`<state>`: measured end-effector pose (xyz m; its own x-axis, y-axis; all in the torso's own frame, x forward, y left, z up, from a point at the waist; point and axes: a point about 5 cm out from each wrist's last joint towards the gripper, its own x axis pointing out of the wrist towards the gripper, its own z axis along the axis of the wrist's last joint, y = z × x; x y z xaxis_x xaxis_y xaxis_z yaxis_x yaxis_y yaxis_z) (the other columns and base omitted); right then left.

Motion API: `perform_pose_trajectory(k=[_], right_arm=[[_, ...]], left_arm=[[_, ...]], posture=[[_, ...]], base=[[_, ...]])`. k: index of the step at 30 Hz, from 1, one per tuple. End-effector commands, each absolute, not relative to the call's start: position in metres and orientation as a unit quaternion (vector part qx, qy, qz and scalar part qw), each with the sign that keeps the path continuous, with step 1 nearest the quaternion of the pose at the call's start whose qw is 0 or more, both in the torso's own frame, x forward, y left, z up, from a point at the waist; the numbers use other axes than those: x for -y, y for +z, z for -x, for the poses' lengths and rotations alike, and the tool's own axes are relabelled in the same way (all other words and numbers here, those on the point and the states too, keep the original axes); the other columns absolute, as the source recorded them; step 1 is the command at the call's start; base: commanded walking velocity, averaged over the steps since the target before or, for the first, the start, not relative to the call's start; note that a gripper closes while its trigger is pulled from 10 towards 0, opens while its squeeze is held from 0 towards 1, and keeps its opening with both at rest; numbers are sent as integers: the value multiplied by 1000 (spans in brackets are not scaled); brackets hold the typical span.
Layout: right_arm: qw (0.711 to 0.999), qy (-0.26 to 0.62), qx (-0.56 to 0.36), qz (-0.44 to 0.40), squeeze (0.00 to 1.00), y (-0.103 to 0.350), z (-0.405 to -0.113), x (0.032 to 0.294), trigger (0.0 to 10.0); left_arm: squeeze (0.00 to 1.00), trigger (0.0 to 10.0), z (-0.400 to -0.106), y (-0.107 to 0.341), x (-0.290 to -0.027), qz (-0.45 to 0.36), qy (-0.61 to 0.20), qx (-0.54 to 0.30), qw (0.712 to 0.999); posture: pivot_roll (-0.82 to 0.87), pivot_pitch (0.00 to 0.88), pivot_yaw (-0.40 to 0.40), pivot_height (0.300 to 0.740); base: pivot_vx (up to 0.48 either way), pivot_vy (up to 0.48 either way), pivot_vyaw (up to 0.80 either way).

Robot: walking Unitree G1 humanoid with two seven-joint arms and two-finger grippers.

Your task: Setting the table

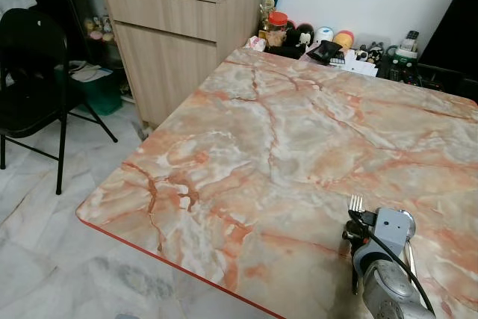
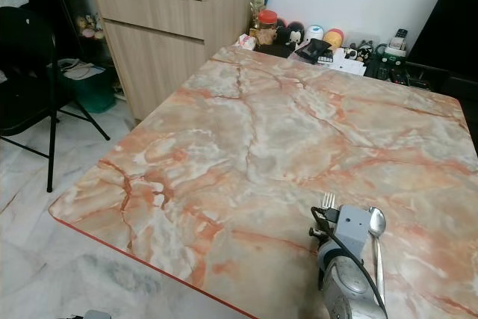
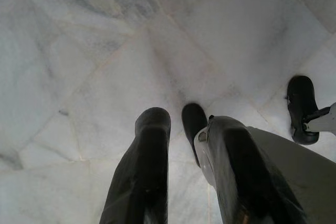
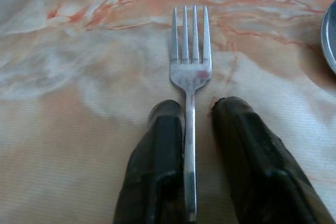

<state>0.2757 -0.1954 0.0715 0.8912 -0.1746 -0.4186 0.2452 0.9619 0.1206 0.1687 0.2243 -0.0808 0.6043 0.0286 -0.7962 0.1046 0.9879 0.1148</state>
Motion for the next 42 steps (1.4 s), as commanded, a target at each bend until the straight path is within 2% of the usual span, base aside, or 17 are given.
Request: perform_pose_trajectory(k=[1, 22, 26, 27, 28, 31, 34, 36, 42], right_arm=[[955, -94, -267, -90, 0, 48, -265, 187, 0], [958, -77, -263, -85, 0, 49, -267, 182, 0], [966, -78, -228, -95, 0, 57, -273, 182, 39], [971, -80, -201, -98, 0, 65, -278, 183, 10000], [971, -80, -201, -98, 0, 65, -278, 183, 10000], [986, -69, -117, -94, 0, 95, -292, 185, 10000], [990, -56, -93, -87, 0, 105, -296, 184, 10000], [996, -12, -49, -73, 0, 123, -302, 176, 10000], [999, 27, -23, -24, 0, 135, -306, 166, 10000]], left_arm=[[0, 10000, -159, -86, -223, -80, -31, -464, 882], [0, 10000, -157, -86, -224, -82, -31, -468, 880], [0, 10000, -158, -86, -223, -83, -31, -467, 880], [0, 10000, -159, -86, -223, -84, -31, -467, 880], [0, 10000, -159, -86, -223, -84, -31, -467, 880], [0, 10000, -160, -86, -224, -88, -30, -467, 880], [0, 10000, -160, -86, -224, -89, -30, -467, 879], [0, 10000, -160, -86, -224, -89, -29, -467, 879], [0, 10000, -160, -86, -224, -88, -27, -467, 879]], posture=[[-2, 114, -30, 740], [1, 115, -29, 740], [0, 114, -28, 740], [-2, 114, -25, 740], [-2, 114, -25, 740], [-7, 115, -22, 740], [-7, 115, -22, 740], [-8, 111, -25, 740], [-12, 101, -28, 740]], base=[[0, 0, 0], [0, 0, 0], [0, 0, 0], [0, 0, 0], [0, 0, 0], [0, 0, 0], [0, 0, 0], [0, 0, 0], [0, 0, 0]])
